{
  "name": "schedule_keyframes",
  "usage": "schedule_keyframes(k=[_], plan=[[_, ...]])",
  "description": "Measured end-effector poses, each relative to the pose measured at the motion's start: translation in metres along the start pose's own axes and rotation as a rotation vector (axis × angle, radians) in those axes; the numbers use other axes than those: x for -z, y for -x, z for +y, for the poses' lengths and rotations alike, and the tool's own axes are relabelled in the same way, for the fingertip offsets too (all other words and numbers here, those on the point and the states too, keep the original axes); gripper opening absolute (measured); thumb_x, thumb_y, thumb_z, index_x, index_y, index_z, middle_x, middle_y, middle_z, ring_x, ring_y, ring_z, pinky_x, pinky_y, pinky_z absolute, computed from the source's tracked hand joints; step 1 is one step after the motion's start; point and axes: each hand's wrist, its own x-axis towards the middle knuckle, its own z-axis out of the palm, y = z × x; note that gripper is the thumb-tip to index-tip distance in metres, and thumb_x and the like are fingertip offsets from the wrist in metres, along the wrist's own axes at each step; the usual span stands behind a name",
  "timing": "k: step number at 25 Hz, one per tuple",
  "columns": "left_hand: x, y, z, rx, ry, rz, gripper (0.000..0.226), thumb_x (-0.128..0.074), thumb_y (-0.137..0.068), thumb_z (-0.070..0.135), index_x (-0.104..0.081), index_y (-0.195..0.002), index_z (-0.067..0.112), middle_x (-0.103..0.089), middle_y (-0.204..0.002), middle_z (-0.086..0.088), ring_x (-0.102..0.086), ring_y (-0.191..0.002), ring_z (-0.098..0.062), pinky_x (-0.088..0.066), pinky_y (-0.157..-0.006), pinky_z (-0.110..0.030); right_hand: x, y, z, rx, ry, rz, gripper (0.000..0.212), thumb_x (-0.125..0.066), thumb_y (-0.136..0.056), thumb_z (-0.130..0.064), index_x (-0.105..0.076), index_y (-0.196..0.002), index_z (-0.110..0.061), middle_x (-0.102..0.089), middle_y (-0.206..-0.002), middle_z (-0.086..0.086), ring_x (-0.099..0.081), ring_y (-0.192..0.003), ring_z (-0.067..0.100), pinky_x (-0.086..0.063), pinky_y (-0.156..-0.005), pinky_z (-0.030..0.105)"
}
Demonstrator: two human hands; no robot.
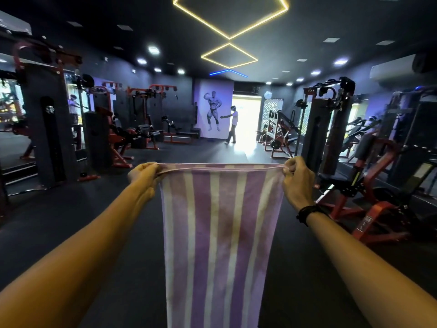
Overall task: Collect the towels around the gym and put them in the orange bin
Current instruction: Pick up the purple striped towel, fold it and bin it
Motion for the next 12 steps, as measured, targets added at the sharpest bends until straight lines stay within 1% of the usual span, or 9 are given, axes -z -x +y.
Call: schedule_keyframes(k=[1,3,5,6,7,8,10,11,12], plan=[[0.001,0.005,0.002,-0.093,-0.052,-0.068,0.017,-0.066,-0.082,-0.008,-0.06,-0.082,0.008,-0.062,-0.084,-0.009,-0.063,-0.078,-0.022,-0.059,-0.064,-0.023,0.003,-0.001,-0.001,-0.012,-0.031,0.009,0.011,-0.057,-0.09,0.001,-0.058,-0.099,-0.004,-0.06,-0.079,0.006,-0.053,-0.075,0.019,-0.031,-0.061,0.016],[0.011,0.012,0.0,-0.436,-0.448,-0.234,0.026,-0.077,-0.073,-0.001,-0.065,-0.093,0.01,-0.064,-0.081,-0.002,-0.063,-0.075,-0.018,-0.053,-0.063,-0.014,0.007,-0.004,0.002,-0.017,-0.062,0.02,0.009,-0.056,-0.091,-0.002,-0.062,-0.097,-0.005,-0.062,-0.083,0.006,-0.057,-0.079,0.019,-0.039,-0.068,0.022],[0.022,0.011,-0.005,-0.821,-0.919,-0.286,0.025,-0.082,-0.069,0.005,-0.073,-0.092,0.009,-0.07,-0.08,-0.006,-0.065,-0.072,-0.021,-0.054,-0.069,-0.024,0.007,-0.008,0.01,-0.049,-0.074,-0.019,0.007,-0.056,-0.091,-0.002,-0.063,-0.091,-0.005,-0.062,-0.083,0.005,-0.058,-0.08,0.02,-0.043,-0.068,0.025],[0.027,0.008,-0.007,-0.904,-1.057,-0.274,0.016,-0.081,-0.073,0.01,-0.075,-0.087,0.009,-0.071,-0.078,-0.009,-0.064,-0.07,-0.023,-0.052,-0.069,-0.031,0.008,-0.009,0.016,-0.079,-0.071,-0.092,0.006,-0.057,-0.091,-0.003,-0.062,-0.088,-0.005,-0.061,-0.082,0.006,-0.058,-0.079,0.021,-0.045,-0.066,0.024],[0.031,0.005,-0.007,-0.875,-1.13,-0.29,0.009,-0.078,-0.077,0.017,-0.076,-0.08,0.009,-0.07,-0.072,-0.008,-0.063,-0.066,-0.021,-0.05,-0.066,-0.032,0.007,-0.008,0.023,-0.105,-0.068,-0.203,0.007,-0.058,-0.09,-0.003,-0.061,-0.084,-0.006,-0.062,-0.081,0.008,-0.06,-0.078,0.023,-0.05,-0.065,0.025],[0.035,0.001,-0.008,-0.743,-1.21,-0.336,0.014,-0.075,-0.081,0.023,-0.073,-0.073,0.012,-0.067,-0.065,-0.005,-0.06,-0.062,-0.017,-0.048,-0.062,-0.03,0.007,-0.005,0.031,-0.137,-0.066,-0.344,0.011,-0.058,-0.09,-0.003,-0.06,-0.08,-0.007,-0.062,-0.08,0.01,-0.061,-0.078,0.025,-0.055,-0.067,0.031],[0.047,-0.006,-0.008,-0.328,-1.414,-0.608,0.025,-0.075,-0.081,0.032,-0.067,-0.062,0.018,-0.058,-0.056,0.003,-0.053,-0.054,-0.011,-0.042,-0.054,-0.024,0.011,0.002,0.04,-0.206,-0.046,-0.682,0.019,-0.058,-0.09,0.001,-0.058,-0.074,-0.009,-0.061,-0.075,0.014,-0.062,-0.069,0.024,-0.059,-0.062,0.037],[0.051,-0.004,-0.007,-0.139,-1.444,-0.758,0.027,-0.078,-0.075,0.038,-0.066,-0.061,0.018,-0.055,-0.055,0.003,-0.05,-0.051,-0.009,-0.041,-0.051,-0.022,0.012,0.002,0.043,-0.217,-0.023,-0.847,0.019,-0.059,-0.09,0.002,-0.058,-0.074,-0.01,-0.06,-0.073,0.014,-0.06,-0.063,0.019,-0.058,-0.056,0.032],[0.054,-0.002,-0.002,-0.024,-1.357,-0.87,0.031,-0.081,-0.067,0.044,-0.067,-0.063,0.017,-0.056,-0.056,0.002,-0.049,-0.049,-0.008,-0.041,-0.05,-0.021,0.015,-0.001,0.042,-0.219,-0.022,-0.947,0.017,-0.061,-0.089,0.0,-0.059,-0.075,-0.01,-0.059,-0.072,0.013,-0.059,-0.059,0.016,-0.055,-0.051,0.025]])
